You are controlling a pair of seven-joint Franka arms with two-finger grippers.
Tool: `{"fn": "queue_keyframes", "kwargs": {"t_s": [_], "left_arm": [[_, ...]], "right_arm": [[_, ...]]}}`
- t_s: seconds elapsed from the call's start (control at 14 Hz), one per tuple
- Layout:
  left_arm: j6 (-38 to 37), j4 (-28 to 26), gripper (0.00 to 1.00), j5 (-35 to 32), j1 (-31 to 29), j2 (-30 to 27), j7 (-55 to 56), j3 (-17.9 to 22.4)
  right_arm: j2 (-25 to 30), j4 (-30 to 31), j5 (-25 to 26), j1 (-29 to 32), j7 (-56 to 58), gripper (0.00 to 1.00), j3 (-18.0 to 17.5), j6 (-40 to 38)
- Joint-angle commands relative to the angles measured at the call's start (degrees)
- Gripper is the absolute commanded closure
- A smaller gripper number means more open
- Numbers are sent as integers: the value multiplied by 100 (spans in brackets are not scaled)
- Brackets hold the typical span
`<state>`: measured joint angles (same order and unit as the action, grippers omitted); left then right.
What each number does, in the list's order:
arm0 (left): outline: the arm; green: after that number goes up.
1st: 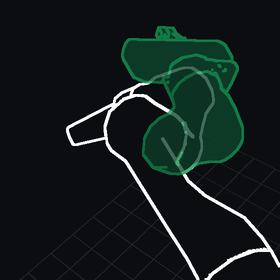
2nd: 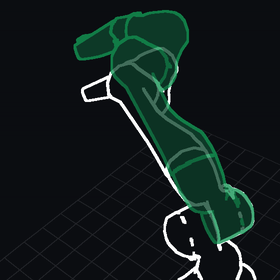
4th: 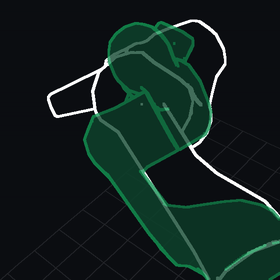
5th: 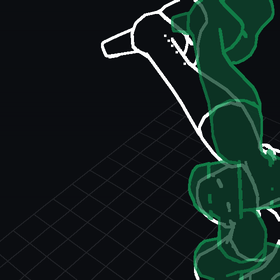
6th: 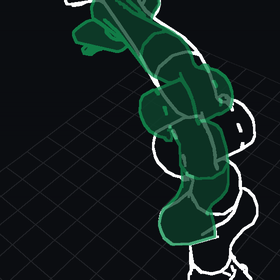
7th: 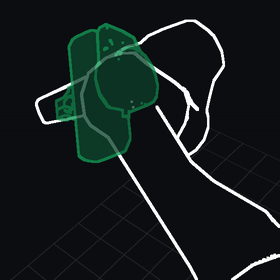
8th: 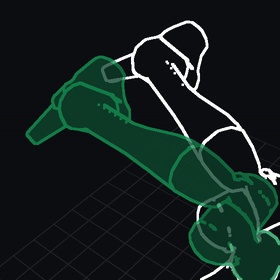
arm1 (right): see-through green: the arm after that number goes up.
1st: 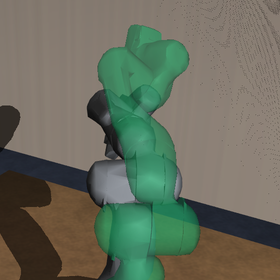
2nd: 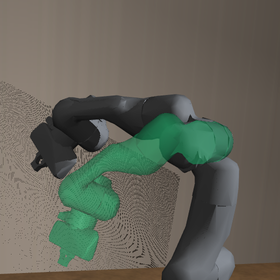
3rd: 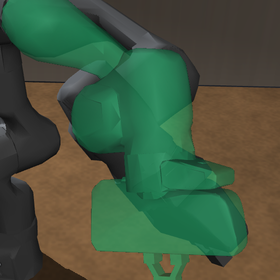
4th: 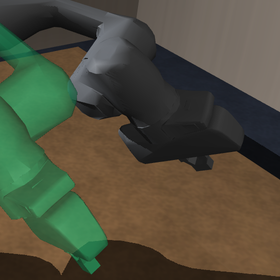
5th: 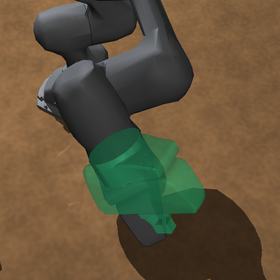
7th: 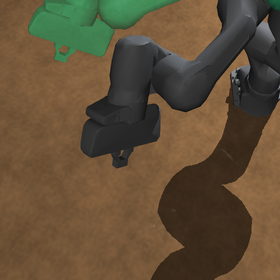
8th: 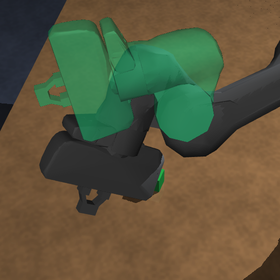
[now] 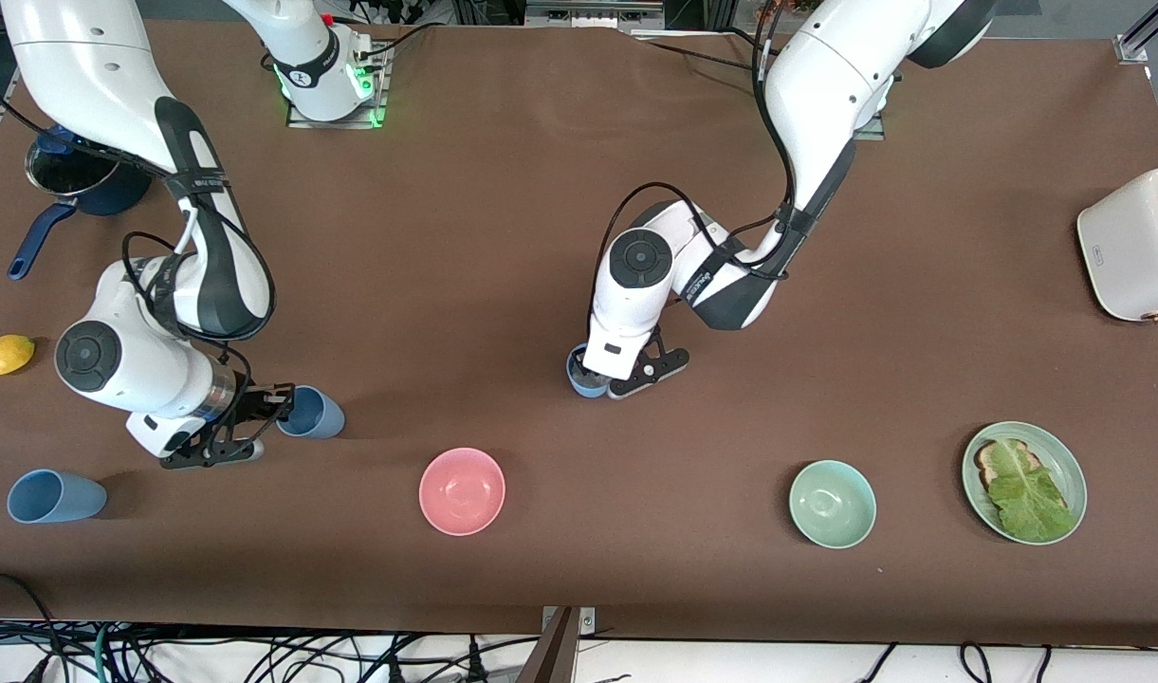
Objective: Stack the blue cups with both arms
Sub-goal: 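Open the left gripper on the tissue cup while the right gripper lifts the blue cup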
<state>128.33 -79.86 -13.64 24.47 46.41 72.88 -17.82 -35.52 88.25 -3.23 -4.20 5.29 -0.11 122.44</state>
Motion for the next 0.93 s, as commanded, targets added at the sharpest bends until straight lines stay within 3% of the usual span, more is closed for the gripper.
{"fn": "queue_keyframes", "kwargs": {"t_s": [0.0,0.36,0.57,0.86], "left_arm": [[17,6,15,-227,58,-123,42,59],[-71,6,1,-201,5,-509,-493,42],[-562,93,1,-140,-12,-861,-861,33],[-1299,259,0,27,-74,-1318,-1065,-20]], "right_arm": [[98,-404,-72,25,77,100,-42,-667],[98,-1213,-63,-71,-71,100,-77,-1669],[98,-1659,-63,-203,-256,100,-173,-2160],[177,-1960,-54,-283,-1160,100,-612,-2654]]}}
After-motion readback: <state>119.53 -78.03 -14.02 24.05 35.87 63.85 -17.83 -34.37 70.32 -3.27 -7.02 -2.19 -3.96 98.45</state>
